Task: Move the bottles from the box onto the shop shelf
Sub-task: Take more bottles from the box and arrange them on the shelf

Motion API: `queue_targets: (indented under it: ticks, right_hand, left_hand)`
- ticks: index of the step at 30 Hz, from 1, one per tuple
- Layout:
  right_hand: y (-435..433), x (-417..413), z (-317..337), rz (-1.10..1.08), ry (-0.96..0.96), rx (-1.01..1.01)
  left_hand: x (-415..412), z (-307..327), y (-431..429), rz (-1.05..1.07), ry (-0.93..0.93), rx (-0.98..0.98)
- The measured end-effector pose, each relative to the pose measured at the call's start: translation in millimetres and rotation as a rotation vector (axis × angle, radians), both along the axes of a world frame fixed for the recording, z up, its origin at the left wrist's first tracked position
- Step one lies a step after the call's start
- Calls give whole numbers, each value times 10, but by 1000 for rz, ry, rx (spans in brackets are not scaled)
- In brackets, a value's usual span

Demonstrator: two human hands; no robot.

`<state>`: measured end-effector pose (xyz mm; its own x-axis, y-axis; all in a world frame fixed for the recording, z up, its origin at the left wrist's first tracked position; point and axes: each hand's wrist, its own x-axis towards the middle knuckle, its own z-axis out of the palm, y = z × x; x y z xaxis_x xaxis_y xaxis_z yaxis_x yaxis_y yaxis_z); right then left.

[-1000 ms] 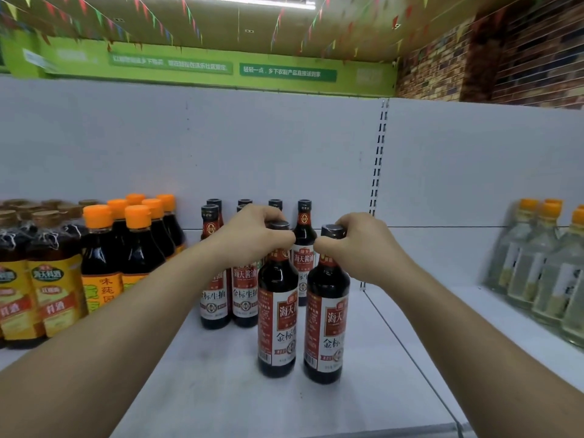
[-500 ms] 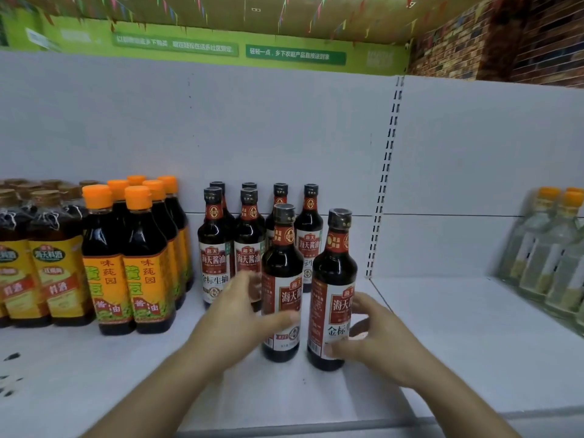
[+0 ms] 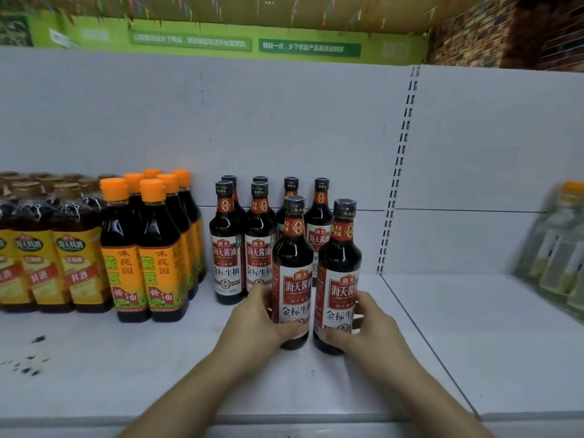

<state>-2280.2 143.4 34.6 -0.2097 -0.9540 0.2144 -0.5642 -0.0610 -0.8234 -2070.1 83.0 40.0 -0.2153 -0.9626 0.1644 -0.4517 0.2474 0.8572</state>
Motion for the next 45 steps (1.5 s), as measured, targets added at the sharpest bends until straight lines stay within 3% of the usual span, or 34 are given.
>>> queue_targets:
  ticks: [7,13,25,45]
  right_hand:
    - [-159,22,-37,-50,14,-20]
    - [-272,9,-49,-62,13,-18]
    - [-468,-17,-65,-100,40,-1]
    - [-851,15,5,-173,109,54]
  left_hand:
    - [1,-85,-174,-46,68,33]
    - [-14,-68,-217,-60,13,-25]
    - [-178,-49,-315,112,-72,-59]
    - [-346,70,-517,212,-718,-290]
